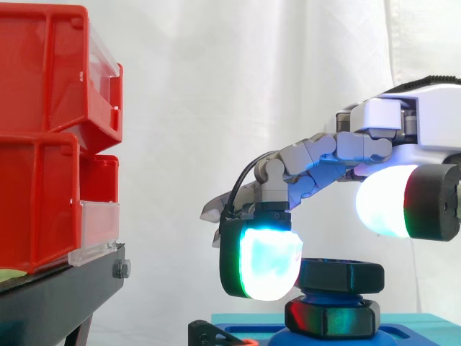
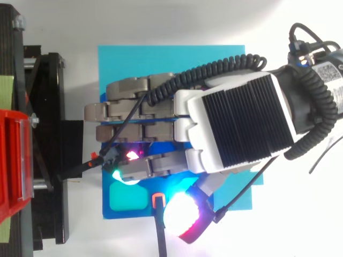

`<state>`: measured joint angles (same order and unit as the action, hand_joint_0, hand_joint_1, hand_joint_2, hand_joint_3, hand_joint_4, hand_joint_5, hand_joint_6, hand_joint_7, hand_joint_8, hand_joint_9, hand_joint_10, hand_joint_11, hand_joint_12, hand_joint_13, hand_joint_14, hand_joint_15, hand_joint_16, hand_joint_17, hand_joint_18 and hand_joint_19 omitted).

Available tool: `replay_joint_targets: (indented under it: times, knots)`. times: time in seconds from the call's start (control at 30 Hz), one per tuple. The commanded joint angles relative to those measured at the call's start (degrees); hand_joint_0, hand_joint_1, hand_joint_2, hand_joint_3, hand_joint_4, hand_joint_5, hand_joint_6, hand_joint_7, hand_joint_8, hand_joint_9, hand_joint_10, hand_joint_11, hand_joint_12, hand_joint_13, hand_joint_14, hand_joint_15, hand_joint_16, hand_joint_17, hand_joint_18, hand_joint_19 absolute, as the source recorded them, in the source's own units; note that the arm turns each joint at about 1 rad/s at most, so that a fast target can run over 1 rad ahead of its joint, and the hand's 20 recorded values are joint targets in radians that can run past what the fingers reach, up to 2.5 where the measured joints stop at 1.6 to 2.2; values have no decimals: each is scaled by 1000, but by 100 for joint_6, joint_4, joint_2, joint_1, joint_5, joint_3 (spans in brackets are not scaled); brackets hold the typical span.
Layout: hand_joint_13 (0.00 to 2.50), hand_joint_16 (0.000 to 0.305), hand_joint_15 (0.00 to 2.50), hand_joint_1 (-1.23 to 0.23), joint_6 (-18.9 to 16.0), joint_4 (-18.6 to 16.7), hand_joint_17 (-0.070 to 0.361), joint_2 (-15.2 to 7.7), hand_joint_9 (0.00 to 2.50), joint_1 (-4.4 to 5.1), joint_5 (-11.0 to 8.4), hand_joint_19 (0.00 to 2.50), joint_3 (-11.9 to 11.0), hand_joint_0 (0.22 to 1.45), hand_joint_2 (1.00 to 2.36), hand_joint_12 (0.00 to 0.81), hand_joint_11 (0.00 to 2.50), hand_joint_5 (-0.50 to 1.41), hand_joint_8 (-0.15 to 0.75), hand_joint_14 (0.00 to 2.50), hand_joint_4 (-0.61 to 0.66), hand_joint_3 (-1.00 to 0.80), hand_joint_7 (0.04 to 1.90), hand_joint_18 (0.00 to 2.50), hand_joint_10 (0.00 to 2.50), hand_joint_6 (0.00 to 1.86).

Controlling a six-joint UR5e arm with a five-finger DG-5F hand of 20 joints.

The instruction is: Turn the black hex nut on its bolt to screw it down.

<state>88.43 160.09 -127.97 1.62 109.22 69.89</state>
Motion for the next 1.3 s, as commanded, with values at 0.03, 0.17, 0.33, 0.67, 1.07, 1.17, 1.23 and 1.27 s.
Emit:
replay_joint_targets:
  times: [0.03, 0.17, 0.33, 0.67, 1.07, 1.17, 1.23, 1.27]
  knots:
    - [373, 54, 0, -144, 7, -13, 121, 0, 609, -83, 82, 463, -2, 481, 1000, 347, 0, -3, 272, 0, 159, -500, 1240, 296, 0, 506]
    - [376, 54, 0, -145, 7, -13, 121, 0, 620, -118, 143, 462, -2, 481, 1000, 347, 0, -3, 273, 0, 157, -500, 1241, 295, 0, 507]
    - [386, 54, 0, -145, 7, -31, 121, 0, 627, -232, 275, 462, -2, 481, 1000, 347, 0, -2, 275, 0, 157, -500, 1237, 297, 0, 506]
    - [400, 54, 0, -148, 7, -127, 121, 0, 649, -478, 618, 464, -2, 482, 1000, 346, 0, -2, 276, 0, 159, -500, 1235, 306, 0, 506]
    - [407, 54, 0, -148, -1, -242, 121, 0, 668, -689, 934, 471, -2, 482, 1000, 345, 0, -3, 276, 0, 164, -500, 1222, 313, 0, 507]
    - [407, 54, 0, -148, -1, -285, 121, 0, 671, -689, 952, 462, -2, 482, 1000, 345, 0, -3, 278, 0, 157, -500, 1197, 313, 0, 507]
    - [408, 54, 0, -149, -10, -409, 121, 0, 670, -689, 952, 470, -2, 482, 1000, 345, 0, -6, 275, 0, 167, -500, 1176, 313, 0, 507]
    - [408, 54, 0, -148, -10, -470, 121, 0, 669, -680, 952, 470, -2, 482, 1000, 345, 0, -8, 274, 0, 175, -500, 1165, 312, 0, 507]
